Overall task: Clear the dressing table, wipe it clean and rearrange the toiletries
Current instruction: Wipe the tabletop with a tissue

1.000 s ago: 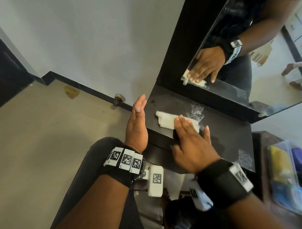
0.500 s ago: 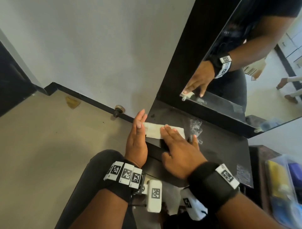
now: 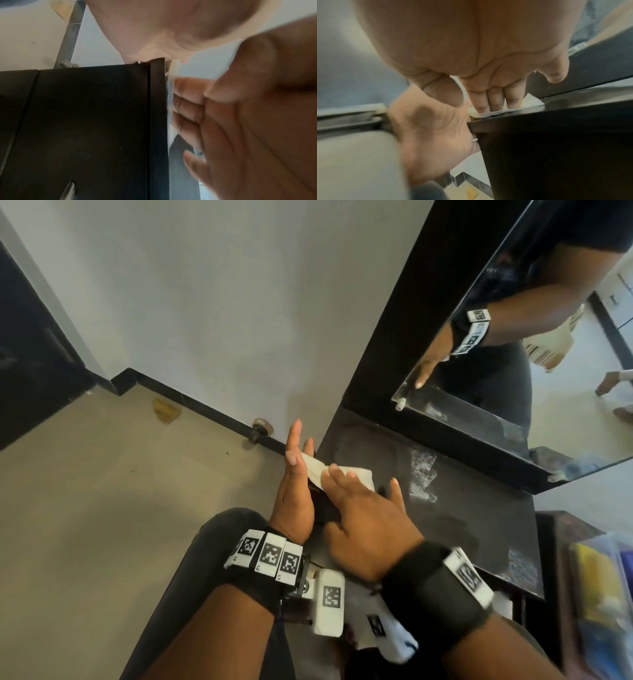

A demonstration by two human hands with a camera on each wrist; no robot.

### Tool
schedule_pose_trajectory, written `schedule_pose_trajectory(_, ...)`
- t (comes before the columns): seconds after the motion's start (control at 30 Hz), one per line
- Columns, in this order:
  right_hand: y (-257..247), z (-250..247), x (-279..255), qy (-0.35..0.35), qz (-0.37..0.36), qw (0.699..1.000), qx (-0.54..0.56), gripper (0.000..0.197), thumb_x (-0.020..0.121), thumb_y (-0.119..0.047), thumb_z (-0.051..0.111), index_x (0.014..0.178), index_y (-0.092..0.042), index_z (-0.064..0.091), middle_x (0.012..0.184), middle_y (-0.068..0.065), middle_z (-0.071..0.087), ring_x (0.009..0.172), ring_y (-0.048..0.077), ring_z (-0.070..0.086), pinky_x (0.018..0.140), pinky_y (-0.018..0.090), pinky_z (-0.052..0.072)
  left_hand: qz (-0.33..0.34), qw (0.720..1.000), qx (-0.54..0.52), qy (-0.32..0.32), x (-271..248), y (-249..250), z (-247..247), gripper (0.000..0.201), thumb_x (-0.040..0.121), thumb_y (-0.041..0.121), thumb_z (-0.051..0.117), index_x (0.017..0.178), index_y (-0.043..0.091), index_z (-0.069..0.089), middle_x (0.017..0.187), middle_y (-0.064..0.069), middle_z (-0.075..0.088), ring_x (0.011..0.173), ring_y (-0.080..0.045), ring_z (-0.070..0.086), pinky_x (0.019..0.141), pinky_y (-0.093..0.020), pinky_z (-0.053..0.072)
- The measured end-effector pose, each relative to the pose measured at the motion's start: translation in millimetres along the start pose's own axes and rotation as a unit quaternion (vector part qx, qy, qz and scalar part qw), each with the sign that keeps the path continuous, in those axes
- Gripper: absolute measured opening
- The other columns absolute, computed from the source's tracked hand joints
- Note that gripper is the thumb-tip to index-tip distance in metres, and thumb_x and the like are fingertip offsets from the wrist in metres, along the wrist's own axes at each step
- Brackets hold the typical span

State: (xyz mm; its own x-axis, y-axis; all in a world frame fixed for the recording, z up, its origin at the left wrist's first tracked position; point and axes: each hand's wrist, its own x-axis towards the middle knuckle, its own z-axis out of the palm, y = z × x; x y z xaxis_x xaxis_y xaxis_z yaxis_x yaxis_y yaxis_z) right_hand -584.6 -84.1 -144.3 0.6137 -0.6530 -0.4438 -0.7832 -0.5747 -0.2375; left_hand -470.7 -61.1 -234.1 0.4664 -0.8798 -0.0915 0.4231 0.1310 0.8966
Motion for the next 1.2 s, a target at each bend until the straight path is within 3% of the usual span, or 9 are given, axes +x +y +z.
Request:
schedule_pose_trajectory(0.1,9,2,-8,-0.015,0.024,1.0,-0.002,0.083,0.091,-0.041,0.04,0.165,-0.033,0.003,0.173,-0.014,-0.002,0.159,0.009,0.0,0.122,0.065,-0.013,0.012,1.0,0.013,0.005,3,0,2,0.116,0.058,0.107,0.04,0.156,0.05,0.016,0.175,0.004,0.014,0.158,-0.018,0.027,0.127,-0.057,0.026)
schedule_pose_trajectory(0.3,13,-23,69,0.04,0.113,0.993,0.001,0.08,0.096,-0.04,0.043,0.166,-0.024,0.006,0.174,-0.006,-0.002,0.16,0.017,0.004,0.121,0.069,-0.005,0.01,0.999,0.042,0.008,1,4,6,0.14,0.048,0.112,0.037,0.165,0.04,0.011,0.166,0.019,0.027,0.145,0.004,0.033,0.117,-0.031,0.023)
schedule_pose_trajectory(0.4,0,-25,80,0.037,0.117,0.992,-0.004,0.081,0.096,-0.044,0.041,0.166,-0.022,0.005,0.174,-0.004,-0.002,0.16,0.019,0.003,0.12,0.071,-0.006,0.016,0.999,0.044,0.002,1,1,2,0.119,0.057,0.107,0.042,0.159,0.051,0.015,0.166,0.017,0.026,0.15,-0.003,0.032,0.111,-0.022,0.038)
schedule_pose_trajectory(0.5,-7,-11,40,0.044,0.072,0.996,0.019,0.079,0.095,-0.044,0.037,0.165,-0.023,0.01,0.174,-0.004,0.003,0.159,0.017,0.006,0.121,0.068,-0.01,0.027,0.997,0.069,-0.018,2,-5,-4,0.092,0.072,0.095,0.051,0.153,0.064,0.018,0.152,0.037,0.039,0.144,-0.004,0.047,0.113,-0.035,0.047)
schedule_pose_trajectory(0.67,-1,-5,19,0.049,0.066,0.997,0.009,0.077,0.093,-0.045,0.039,0.164,-0.023,0.018,0.173,-0.004,0.012,0.158,0.017,0.014,0.12,0.068,-0.011,0.037,0.996,0.073,-0.023,2,-7,-4,0.098,0.071,0.096,0.052,0.153,0.058,0.015,0.163,0.011,0.036,0.144,-0.004,0.046,0.112,-0.025,0.046)
schedule_pose_trajectory(0.8,1,-28,75,0.052,0.087,0.995,0.011,0.083,0.094,-0.06,0.032,0.164,-0.018,0.016,0.173,0.0,0.012,0.157,0.024,0.017,0.118,0.073,-0.007,0.014,1.0,0.013,-0.018,1,-7,-5,0.106,0.071,0.087,0.067,0.159,0.054,0.02,0.16,0.017,0.043,0.149,-0.017,0.044,0.121,-0.054,0.038)
schedule_pose_trajectory(0.9,12,-34,96,0.056,0.1,0.993,0.022,0.09,0.09,-0.062,0.038,0.164,-0.019,0.013,0.173,-0.001,0.011,0.158,0.023,0.016,0.119,0.071,-0.004,0.004,1.0,0.006,-0.017,-2,-3,-3,0.113,0.066,0.087,0.071,0.161,0.049,0.023,0.158,0.017,0.046,0.151,-0.017,0.041,0.125,-0.057,0.029)
schedule_pose_trajectory(1.0,36,-33,81,0.068,0.127,0.99,0.009,0.088,0.088,-0.056,0.04,0.164,-0.019,0.015,0.173,0.0,0.014,0.157,0.022,0.019,0.122,0.066,-0.003,0.025,0.999,0.027,-0.021,-6,-1,-3,0.109,0.065,0.093,0.064,0.157,0.051,0.022,0.169,-0.004,0.034,0.153,-0.01,0.035,0.128,-0.047,0.019)
schedule_pose_trajectory(1.2,133,-28,1,0.077,0.262,0.961,0.04,0.074,0.098,-0.049,0.039,0.165,-0.028,0.015,0.173,-0.007,0.013,0.157,0.02,0.021,0.123,0.064,0.001,0.047,0.997,0.06,-0.026,0,-2,-4,0.105,0.063,0.103,0.05,0.151,0.054,0.019,0.168,-0.006,0.034,0.136,0.017,0.039,0.116,-0.025,0.016)
